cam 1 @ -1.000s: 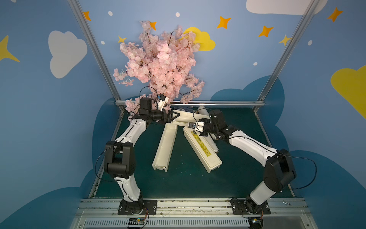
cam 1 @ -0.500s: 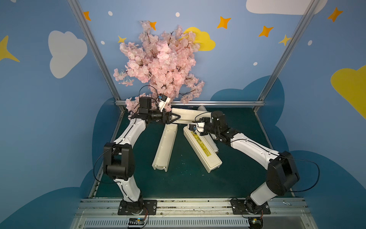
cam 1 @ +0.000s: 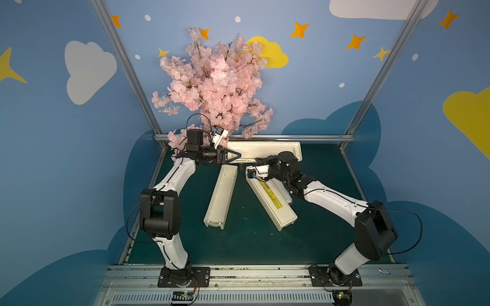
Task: Put plastic wrap rolls into dispensers
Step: Pick up the lid from the center of the board.
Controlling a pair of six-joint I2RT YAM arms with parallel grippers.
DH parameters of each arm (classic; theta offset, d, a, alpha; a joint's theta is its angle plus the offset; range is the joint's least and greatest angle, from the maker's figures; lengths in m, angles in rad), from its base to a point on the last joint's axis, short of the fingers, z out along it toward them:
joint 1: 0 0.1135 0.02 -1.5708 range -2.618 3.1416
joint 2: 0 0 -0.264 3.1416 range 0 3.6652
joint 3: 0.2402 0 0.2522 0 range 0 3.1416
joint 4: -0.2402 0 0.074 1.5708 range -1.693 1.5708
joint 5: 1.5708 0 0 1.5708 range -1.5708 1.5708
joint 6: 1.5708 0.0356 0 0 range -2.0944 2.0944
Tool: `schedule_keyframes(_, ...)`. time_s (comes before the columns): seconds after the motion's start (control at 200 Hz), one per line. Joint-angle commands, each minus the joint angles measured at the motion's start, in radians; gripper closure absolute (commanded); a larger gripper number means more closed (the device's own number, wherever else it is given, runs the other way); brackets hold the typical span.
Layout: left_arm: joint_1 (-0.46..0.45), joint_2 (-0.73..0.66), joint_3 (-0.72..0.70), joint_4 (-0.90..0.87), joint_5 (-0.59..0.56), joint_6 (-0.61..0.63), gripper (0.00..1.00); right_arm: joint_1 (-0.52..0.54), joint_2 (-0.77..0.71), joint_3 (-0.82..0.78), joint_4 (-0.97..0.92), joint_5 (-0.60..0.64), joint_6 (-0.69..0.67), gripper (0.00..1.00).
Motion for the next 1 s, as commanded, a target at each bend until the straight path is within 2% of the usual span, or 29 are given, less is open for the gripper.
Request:
schedule_keyframes(0.0, -0.012, 0.006, 0.012, 0.036, 0.046, -0.028, 0.34, 0.012, 0.04, -0.003, 0.087, 0.093, -0.035, 0.97)
schedule_keyframes(0.12, -0.012, -0.009, -0.013, 0.093, 0.039, -0.065, 0.45, 0.019, 0.056, -0.003, 0.102, 0.107, -0.025, 0.88)
schedule_keyframes(0.215, -0.012, -0.029, -0.036, 0.116, 0.019, -0.068, 0.55, 0.018, 0.061, -0.005, 0.101, 0.11, -0.012, 0.74)
schedule_keyframes(0.39, -0.012, -0.061, -0.071, 0.12, -0.019, -0.051, 0.68, 0.018, 0.068, -0.01, 0.107, 0.125, 0.011, 0.55)
schedule_keyframes(0.556, -0.011, -0.125, -0.109, 0.097, -0.101, 0.001, 0.71, 0.02, 0.047, -0.043, 0.153, 0.132, 0.076, 0.32)
schedule_keyframes(0.621, -0.012, -0.165, -0.114, 0.032, -0.181, 0.068, 0.71, 0.02, 0.024, -0.057, 0.148, 0.128, 0.122, 0.27)
schedule_keyframes(0.676, -0.012, -0.197, -0.113, -0.036, -0.26, 0.127, 0.7, 0.019, -0.001, -0.069, 0.12, 0.109, 0.155, 0.19)
schedule_keyframes(0.901, -0.011, -0.373, -0.171, -0.199, -0.57, 0.303, 0.67, 0.015, -0.138, -0.104, -0.076, -0.073, 0.305, 0.16)
schedule_keyframes(0.996, -0.012, -0.454, -0.196, -0.268, -0.683, 0.371, 0.66, 0.015, -0.173, -0.134, -0.106, -0.106, 0.371, 0.16)
